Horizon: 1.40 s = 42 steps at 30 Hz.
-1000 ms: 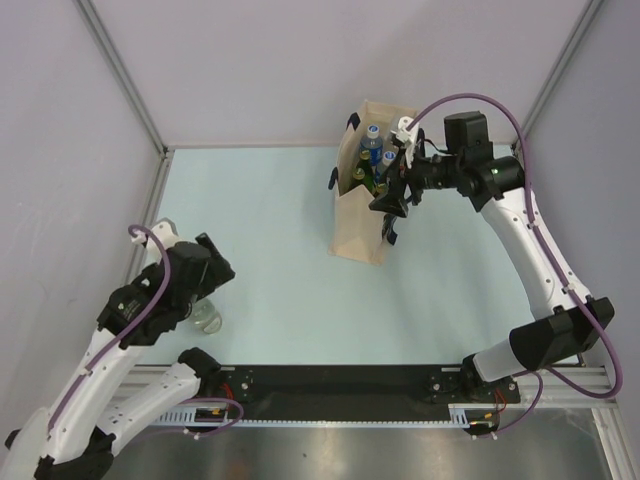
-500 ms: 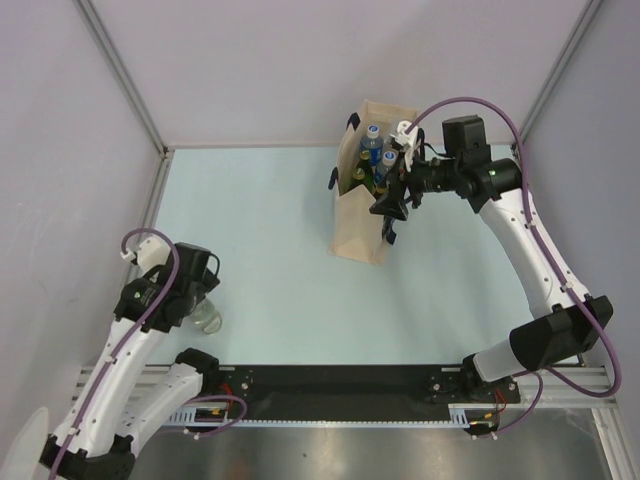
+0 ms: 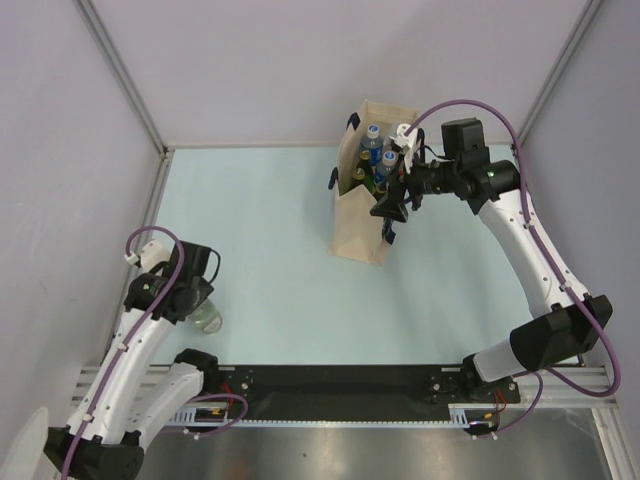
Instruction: Place the beverage into the canvas bag
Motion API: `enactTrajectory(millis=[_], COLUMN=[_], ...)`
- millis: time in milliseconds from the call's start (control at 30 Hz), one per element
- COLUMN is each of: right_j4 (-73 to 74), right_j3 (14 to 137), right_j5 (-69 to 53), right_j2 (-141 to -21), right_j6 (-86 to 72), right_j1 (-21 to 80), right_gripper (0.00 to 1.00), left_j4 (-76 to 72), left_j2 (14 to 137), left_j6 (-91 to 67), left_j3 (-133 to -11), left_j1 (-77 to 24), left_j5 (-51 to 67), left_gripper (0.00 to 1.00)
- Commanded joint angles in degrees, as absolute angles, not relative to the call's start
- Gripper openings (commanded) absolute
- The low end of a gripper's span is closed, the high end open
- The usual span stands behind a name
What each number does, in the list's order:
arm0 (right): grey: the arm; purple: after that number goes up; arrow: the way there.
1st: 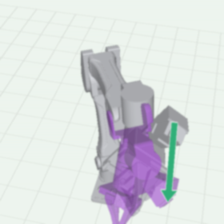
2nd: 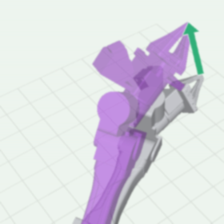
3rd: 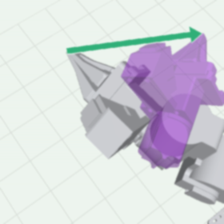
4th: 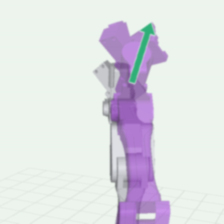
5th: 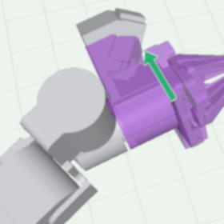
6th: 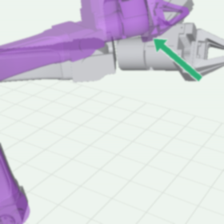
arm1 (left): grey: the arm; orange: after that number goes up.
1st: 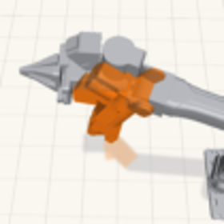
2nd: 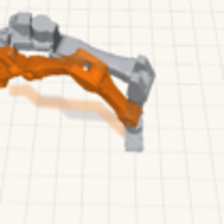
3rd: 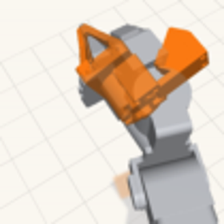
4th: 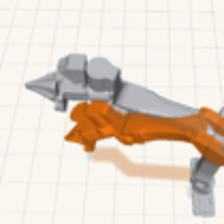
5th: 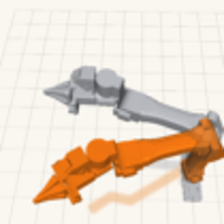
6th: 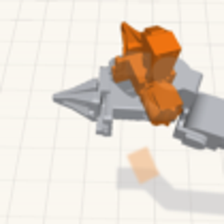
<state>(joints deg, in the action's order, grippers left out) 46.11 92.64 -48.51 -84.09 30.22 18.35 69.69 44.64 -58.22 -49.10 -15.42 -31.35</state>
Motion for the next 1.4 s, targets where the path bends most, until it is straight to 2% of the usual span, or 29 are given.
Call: enactTrajectory(millis=[0,233,333,367,500,733,1000,1367], right_j4=[44.56,44.47,44.30,44.30,44.30,44.30,44.21,43.86], right_j3=[92.90,92.90,92.99,92.99,93.34,93.60,94.75,94.49], right_j5=[-48.69,-48.69,-48.78,-48.78,-48.78,-49.04,-49.66,-49.13], right_j2=[-82.35,-82.53,-82.71,-82.62,-82.71,-82.44,-82.18,-81.65], right_j6=[29.97,29.88,29.71,29.71,29.79,29.44,29.00,28.39], right_j1=[18.10,17.93,17.93,17.93,17.75,17.14,14.68,11.60], right_gripper=[0.76,0.76,0.76,0.76,0.76,0.76,0.76,0.76], left_j4=[68.03,68.03,67.24,66.63,63.11,53.36,41.33,35.43], left_j2=[44.73,44.82,45.00,45.09,45.79,49.30,53.08,65.29], left_j6=[-57.31,-55.03,-53.01,-51.95,-45.46,-31.75,-18.73,-10.37], left_j3=[-48.60,-49.13,-50.09,-50.79,-52.99,-57.56,-62.74,-79.09], left_j1=[-14.77,-14.77,-14.77,-14.77,-14.77,-14.85,-15.99,-28.02], left_j5=[-31.29,-30.32,-29.45,-28.83,-25.41,-16.10,1.82,3.60], left_gripper=[0.50,0.37,0.21,0.12,0.01,0.00,0.00,0.00])
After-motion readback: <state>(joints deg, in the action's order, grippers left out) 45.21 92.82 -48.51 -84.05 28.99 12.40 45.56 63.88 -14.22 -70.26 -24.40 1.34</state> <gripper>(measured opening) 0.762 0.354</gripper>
